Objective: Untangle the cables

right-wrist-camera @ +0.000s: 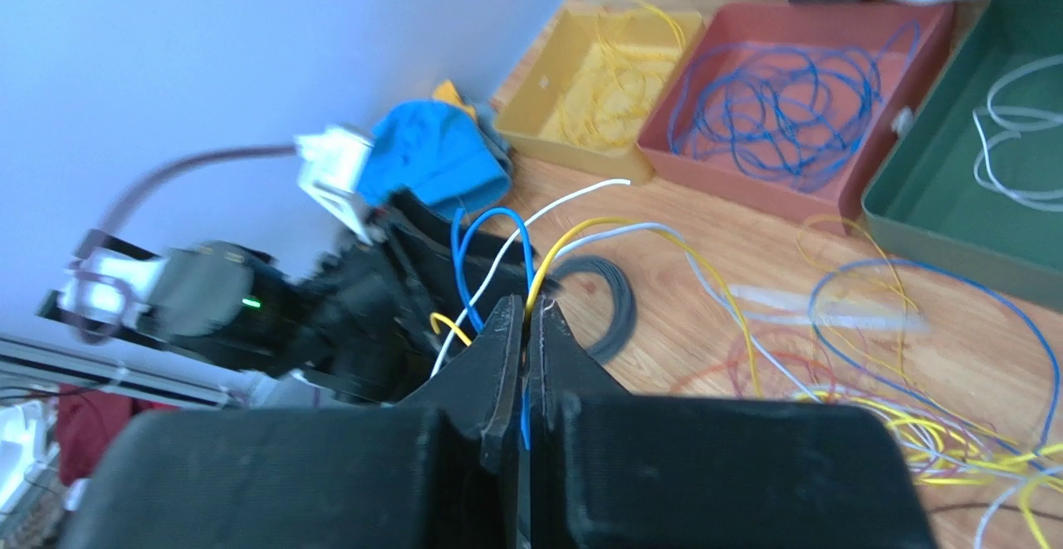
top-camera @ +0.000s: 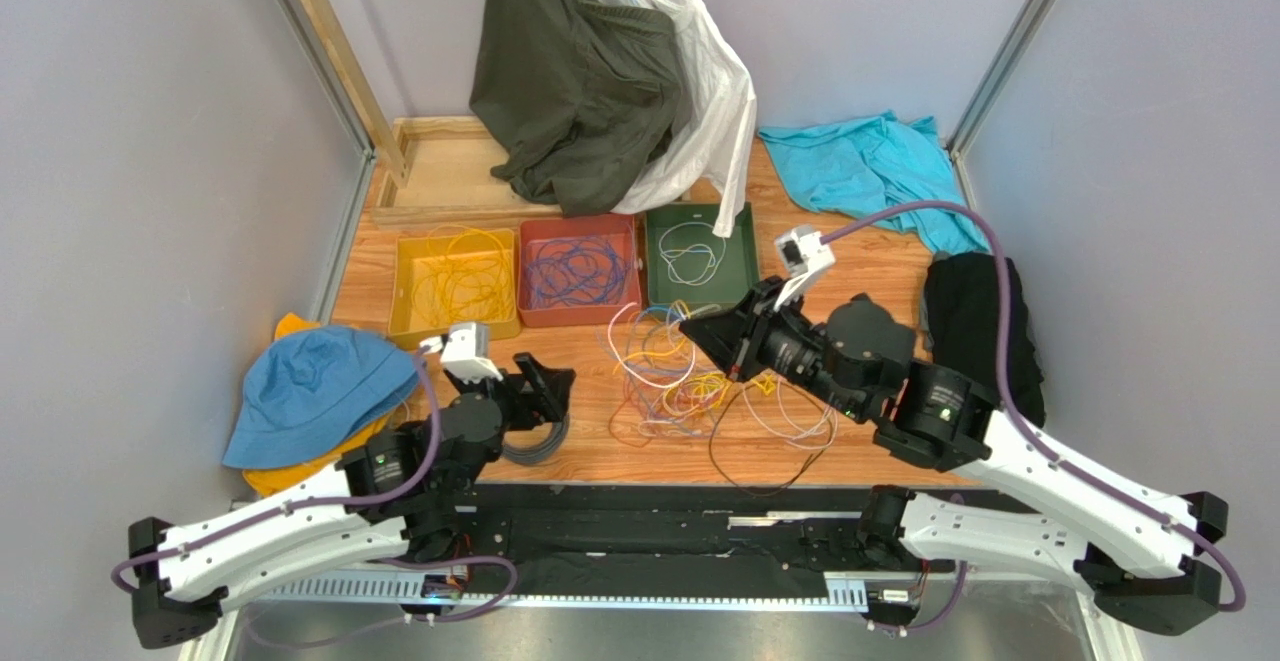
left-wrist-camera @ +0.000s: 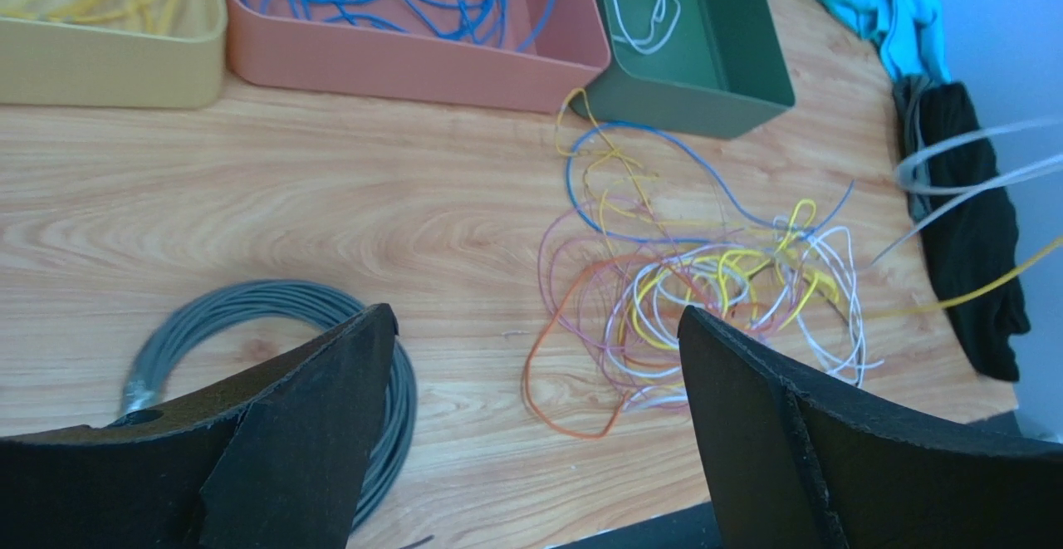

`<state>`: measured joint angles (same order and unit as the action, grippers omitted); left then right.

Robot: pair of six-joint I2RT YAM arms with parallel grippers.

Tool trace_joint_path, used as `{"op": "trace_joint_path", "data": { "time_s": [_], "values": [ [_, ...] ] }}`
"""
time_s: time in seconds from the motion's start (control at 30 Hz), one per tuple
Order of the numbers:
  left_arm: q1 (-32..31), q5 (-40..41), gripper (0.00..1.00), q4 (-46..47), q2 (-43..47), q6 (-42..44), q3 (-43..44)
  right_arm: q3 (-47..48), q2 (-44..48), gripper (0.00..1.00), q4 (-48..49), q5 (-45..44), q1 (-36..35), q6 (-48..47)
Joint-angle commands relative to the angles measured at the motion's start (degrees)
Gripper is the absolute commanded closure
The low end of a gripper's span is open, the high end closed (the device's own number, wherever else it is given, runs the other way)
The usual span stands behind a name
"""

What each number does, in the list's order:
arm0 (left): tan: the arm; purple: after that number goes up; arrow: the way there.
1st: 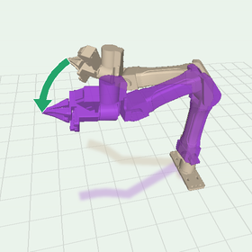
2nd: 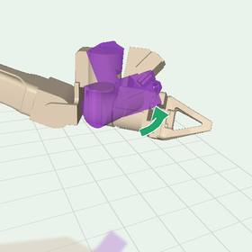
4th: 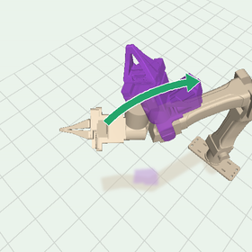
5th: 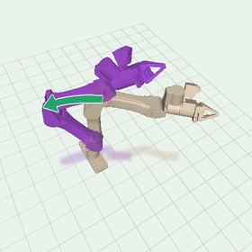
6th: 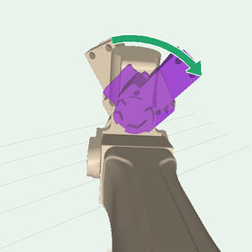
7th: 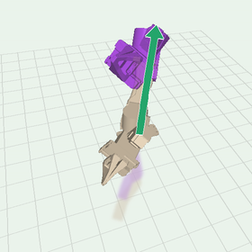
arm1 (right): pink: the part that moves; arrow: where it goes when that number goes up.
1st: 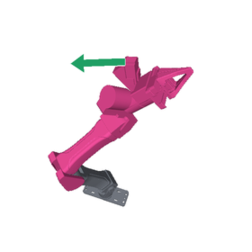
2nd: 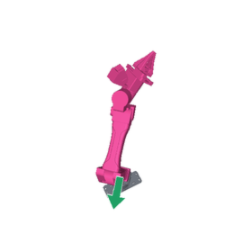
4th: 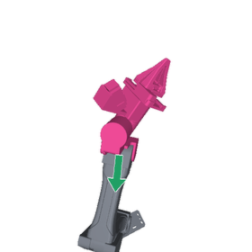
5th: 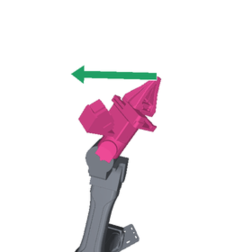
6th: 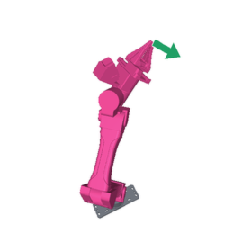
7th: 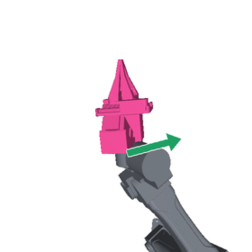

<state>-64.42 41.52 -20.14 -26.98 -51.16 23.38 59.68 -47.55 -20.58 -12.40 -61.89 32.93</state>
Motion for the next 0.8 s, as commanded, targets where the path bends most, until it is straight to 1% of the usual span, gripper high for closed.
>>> {"op": "trace_joint_path", "data": {
  "time_s": [0.0, 0.03, 0.07, 0.1, 0.13, 0.17, 0.2, 0.23, 0.27, 0.3, 0.33, 0.4, 0.43, 0.47, 0.53, 0.63, 0.77],
  "values": [
    [-0.09, 4.89, 0.07, -6.32, 6.05, 1.22, 1.59, -5.27, 0.52, 1.0, 2.99, 0.89, -0.34, -0.23],
    [-0.18, 4.63, 0.07, -5.36, 8.24, 2.63, 1.32, -5.97, 0.79, 1.0, 3.78, 1.15, -0.34, -0.15],
    [-0.18, 2.97, 0.07, -2.04, 9.31, 4.29, 0.63, -5.81, 0.88, 1.0, 3.79, 1.24, -0.34, -0.06],
    [-0.18, 1.56, 0.07, 0.6, 10.36, 8.92, 0.1, -5.46, 0.88, 1.0, 3.53, 1.24, -0.34, -0.14],
    [-0.18, -0.8, 0.07, 3.85, 11.85, 11.75, -0.34, -5.1, 0.79, 1.0, 3.01, 1.33, -0.34, -0.32],
    [-0.18, -6.22, 0.07, 11.19, 12.3, 14.39, -1.74, -4.32, 0.7, 1.0, 2.65, 1.33, -0.34, -0.49],
    [-0.18, -8.88, 0.07, 14.92, 12.65, 18.25, -2.28, -4.05, 0.7, 1.0, 2.39, 1.33, -0.34, -0.67],
    [-0.18, -11.61, 0.06, 18.52, 11.96, 19.85, -2.89, -4.05, 0.7, 1.0, 2.38, 1.24, -0.34, -0.76],
    [-0.09, -16.16, 0.07, 24.65, 11.08, 21.69, -3.42, -3.96, 0.7, 1.0, 2.38, 1.07, -0.34, -0.76],
    [-0.09, -17.86, 0.06, 26.89, 9.77, 22.32, -3.25, -4.04, 0.79, 1.0, 2.56, 1.15, -0.34, -0.76],
    [-0.09, -19.35, 0.06, 29.34, 6.28, 22.68, -2.73, -4.13, 0.62, 1.0, 2.65, 1.15, -0.34, -0.67],
    [-0.18, -21.39, 0.06, 29.98, 1.78, 23.56, 0.25, -4.48, 0.35, 1.0, 2.74, 2.03, -0.34, -0.5],
    [-0.09, -21.83, 0.06, 29.9, -2.33, 23.73, 1.48, -4.75, 0.27, 1.0, 2.91, 2.29, -0.43, -0.32],
    [-0.09, -22.09, 0.06, 29.9, -4.03, 24.17, 3.76, -4.92, 0.35, 1.0, 3.0, 2.64, -0.34, -0.06],
    [-0.09, -22.01, 0.06, 31.73, -7.1, 24.61, 5.18, -5.8, 0.53, 1.0, 3.26, 3.44, -0.43, 0.47],
    [-0.18, -21.39, 0.05, 35.16, -8.69, 26.72, 6.06, -7.29, 1.49, 1.0, 3.44, 4.4, -0.34, 1.08],
    [-0.18, -21.04, 0.05, 35.0, -12.03, 30.14, 10.01, -9.05, 2.98, 1.0, 3.18, 5.11, -0.51, 1.87]
  ]
}}
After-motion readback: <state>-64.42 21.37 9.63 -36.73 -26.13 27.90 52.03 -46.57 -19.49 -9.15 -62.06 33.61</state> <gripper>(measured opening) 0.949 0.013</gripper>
